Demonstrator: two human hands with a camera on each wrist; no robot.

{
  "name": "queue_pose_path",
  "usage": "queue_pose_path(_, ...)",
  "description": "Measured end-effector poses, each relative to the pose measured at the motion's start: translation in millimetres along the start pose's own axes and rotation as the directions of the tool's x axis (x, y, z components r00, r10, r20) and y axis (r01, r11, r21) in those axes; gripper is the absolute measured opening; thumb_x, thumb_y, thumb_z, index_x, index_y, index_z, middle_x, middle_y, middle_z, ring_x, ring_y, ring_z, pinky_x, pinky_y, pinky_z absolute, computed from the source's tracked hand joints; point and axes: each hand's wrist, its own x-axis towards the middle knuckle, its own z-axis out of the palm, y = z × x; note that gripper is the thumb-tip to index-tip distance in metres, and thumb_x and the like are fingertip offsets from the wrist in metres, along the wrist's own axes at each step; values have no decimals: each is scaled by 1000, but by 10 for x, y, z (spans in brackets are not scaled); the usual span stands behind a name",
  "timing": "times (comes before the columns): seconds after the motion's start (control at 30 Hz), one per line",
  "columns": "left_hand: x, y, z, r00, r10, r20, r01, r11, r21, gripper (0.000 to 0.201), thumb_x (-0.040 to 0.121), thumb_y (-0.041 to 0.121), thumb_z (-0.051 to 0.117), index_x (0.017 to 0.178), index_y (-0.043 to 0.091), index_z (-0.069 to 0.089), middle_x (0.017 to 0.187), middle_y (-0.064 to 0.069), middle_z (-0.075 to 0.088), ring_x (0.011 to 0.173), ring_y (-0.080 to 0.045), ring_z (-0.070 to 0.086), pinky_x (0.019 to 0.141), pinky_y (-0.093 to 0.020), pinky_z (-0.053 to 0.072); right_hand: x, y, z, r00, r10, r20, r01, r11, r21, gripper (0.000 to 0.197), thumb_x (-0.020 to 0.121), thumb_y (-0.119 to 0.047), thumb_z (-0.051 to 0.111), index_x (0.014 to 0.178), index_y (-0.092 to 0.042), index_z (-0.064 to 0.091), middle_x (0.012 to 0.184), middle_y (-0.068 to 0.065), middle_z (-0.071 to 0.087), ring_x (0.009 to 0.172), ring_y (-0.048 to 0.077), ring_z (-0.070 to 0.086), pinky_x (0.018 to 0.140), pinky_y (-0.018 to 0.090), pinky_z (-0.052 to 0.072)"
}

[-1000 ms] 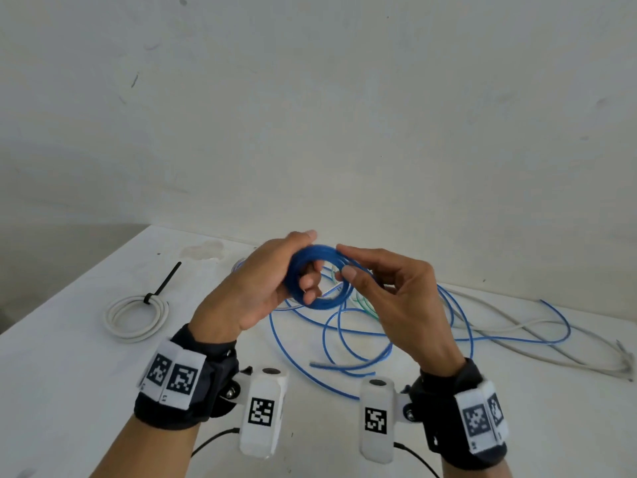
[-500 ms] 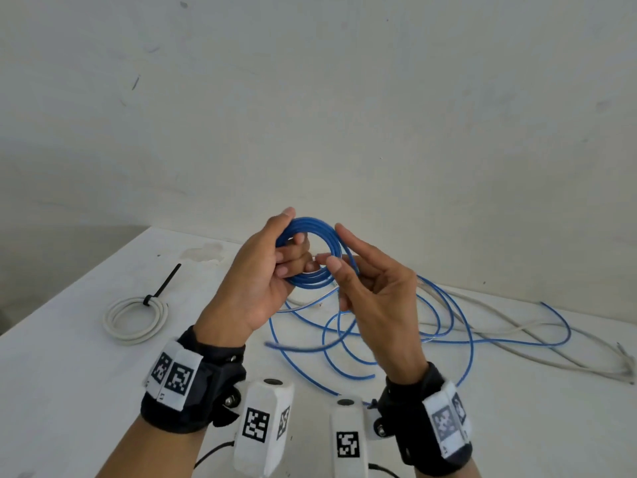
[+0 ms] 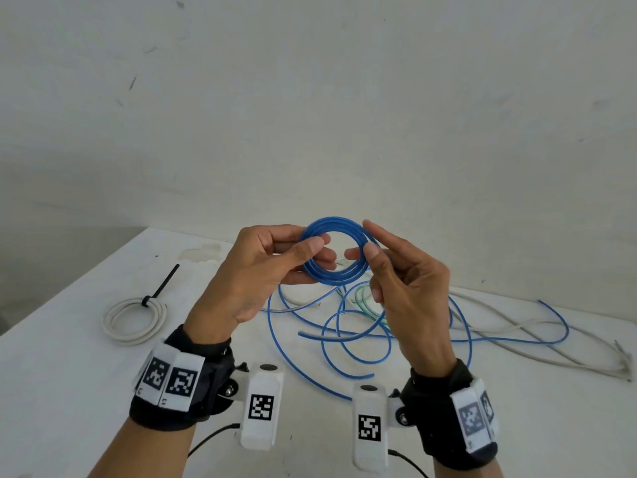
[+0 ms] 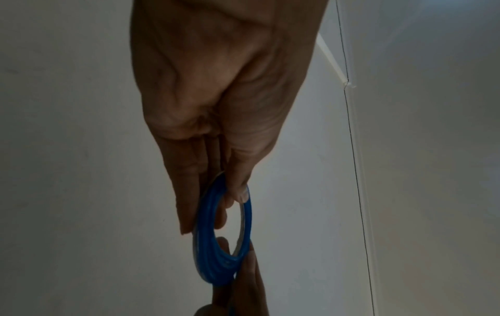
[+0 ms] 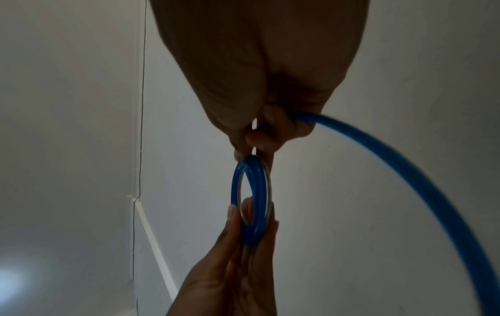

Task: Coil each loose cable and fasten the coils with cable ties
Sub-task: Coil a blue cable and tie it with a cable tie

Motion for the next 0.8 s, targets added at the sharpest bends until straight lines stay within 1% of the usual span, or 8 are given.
queue_pose_path(0.17, 3, -3, 38, 998, -24, -61, 17, 993, -117, 25, 83, 21, 68, 103, 7, 75, 95, -16, 77, 89, -27, 76, 73, -29, 61, -67, 15, 182, 984, -47, -173, 49, 999, 6, 24, 94, -23, 68, 117, -23, 73, 84, 3, 78, 51, 14, 46, 51, 24, 43)
queue_pose_path(0.27, 4, -3, 88, 996, -28, -84, 12, 984, -176, 23, 81, 23, 68, 99, 9, 76, 93, -12, 78, 89, -24, 77, 72, -28, 60, -94, 21, 269, 984, -55, -170, 59, 998, 19, 37, 89, -29, 69, 126, -30, 69, 69, 21, 59, 50, 16, 43, 51, 22, 42)
queue_pose_path(0.37, 6, -29, 138, 997, -35, -70, 21, 981, -192, 24, 84, 21, 66, 100, 7, 75, 95, -13, 78, 92, -24, 76, 74, -27, 60, -76, 47, 237, 980, -55, -189, 57, 998, 2, 35, 95, -20, 68, 127, -35, 67, 67, 27, 49, 49, 16, 39, 50, 23, 39)
queue_pose_path(0.43, 8, -30, 128, 998, -51, -23, 47, 987, -151, 26, 88, 19, 65, 108, 3, 73, 101, -16, 77, 98, -27, 75, 78, -29, 60, -41, 70, 156, 986, -36, -165, 33, 999, -17, 36, 98, -14, 66, 126, -35, 68, 66, 26, 53, 49, 16, 37, 49, 23, 38)
queue_pose_path(0.53, 20, -31, 44, 1000, -29, -6, 28, 999, -14, 33, 84, 18, 70, 114, 7, 72, 101, -15, 77, 98, -27, 75, 81, -33, 61, 13, 72, -1, 1000, -4, -8, 4, 998, -58, 36, 98, -7, 64, 125, -31, 69, 77, 7, 74, 48, 11, 38, 49, 20, 39)
queue_pose_path(0.67, 5, -14, -89, 995, -77, 56, 68, 985, 161, 24, 85, 14, 71, 107, 4, 74, 91, -15, 78, 85, -24, 76, 78, -33, 62, 20, 33, -96, 989, 7, 146, 17, 987, -162, 33, 97, -5, 65, 125, -20, 70, 78, 1, 75, 50, 1, 54, 57, 9, 39)
queue_pose_path(0.73, 0, -6, -108, 994, -92, 63, 79, 979, 188, 21, 86, 13, 71, 104, 4, 75, 89, -14, 78, 83, -23, 76, 73, -29, 61, 16, 36, -91, 989, 0, 149, 26, 984, -175, 34, 97, -10, 66, 126, -26, 69, 78, 2, 76, 56, 3, 55, 59, 14, 42)
queue_pose_path(0.8, 1, 2, -98, 997, -65, 39, 57, 982, 179, 21, 85, 13, 72, 102, 3, 75, 88, -15, 78, 83, -25, 77, 71, -28, 61, 13, 63, -52, 997, -2, 78, 16, 985, -173, 34, 96, -16, 68, 126, -33, 66, 80, 1, 77, 54, 11, 47, 55, 27, 42)
